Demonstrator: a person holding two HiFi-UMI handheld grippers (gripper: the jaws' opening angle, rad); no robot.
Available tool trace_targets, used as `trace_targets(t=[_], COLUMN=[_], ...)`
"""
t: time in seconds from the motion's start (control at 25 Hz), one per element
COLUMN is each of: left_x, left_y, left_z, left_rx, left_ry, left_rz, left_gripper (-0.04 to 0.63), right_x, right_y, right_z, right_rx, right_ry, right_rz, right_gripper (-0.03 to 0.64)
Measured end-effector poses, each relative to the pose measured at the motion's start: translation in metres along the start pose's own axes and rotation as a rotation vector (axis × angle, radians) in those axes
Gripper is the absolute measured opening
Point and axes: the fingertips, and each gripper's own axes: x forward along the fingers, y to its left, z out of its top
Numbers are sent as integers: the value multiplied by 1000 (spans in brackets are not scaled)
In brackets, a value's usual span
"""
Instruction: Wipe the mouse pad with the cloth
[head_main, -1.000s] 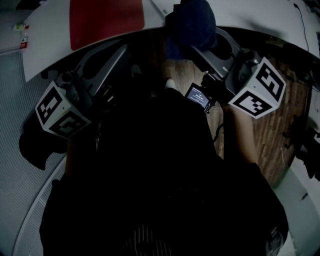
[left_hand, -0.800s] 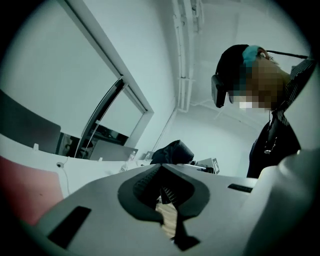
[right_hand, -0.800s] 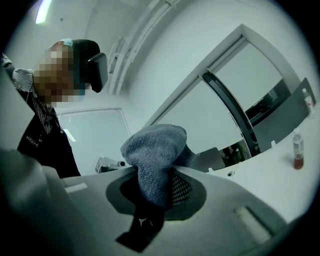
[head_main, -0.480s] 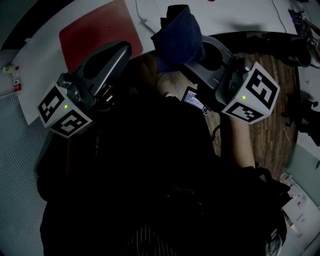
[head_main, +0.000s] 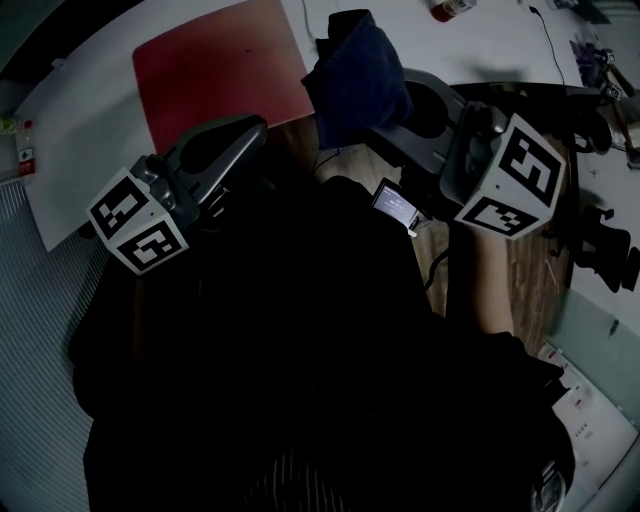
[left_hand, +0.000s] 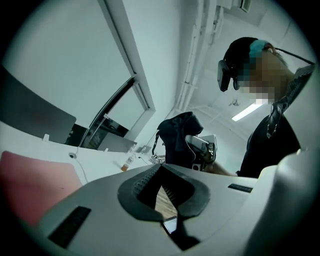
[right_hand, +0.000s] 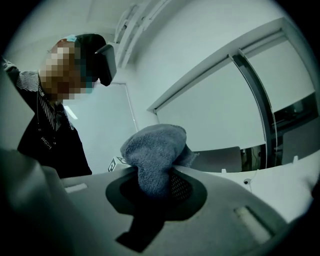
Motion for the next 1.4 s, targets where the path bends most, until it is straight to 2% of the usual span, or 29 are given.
trace_targets(t=[0.2,0.44,0.56,0.88,1.04,1.24,1.4], left_x=[-25,-47,-50,-50,-60,-66,-65], left_y=[7,6,6,-3,-2,-2,-2], left_z=[5,5,6,10,14,20,15], left_rx=[-15,-50,-59,-14,-35,-13,-21], left_ry=[11,-52,-55,-85,-101,-119,-93], left_rz=[33,120,147,223,260,291,312], left_gripper=[8,8,8,8,8,9,8], right_x=[33,43,52,60,66,66,69], right_y=[5,18,21,23,30,23,21], right_z=[20,32,33,21,25,23,20], right_rx=[-5,-34,-41,-28,-38,-22,1], right_ry=[31,71,88,116,121,100,81], right_rz=[70,149,189,291,321,331,346], right_gripper=[66,66,66,66,66,66,66])
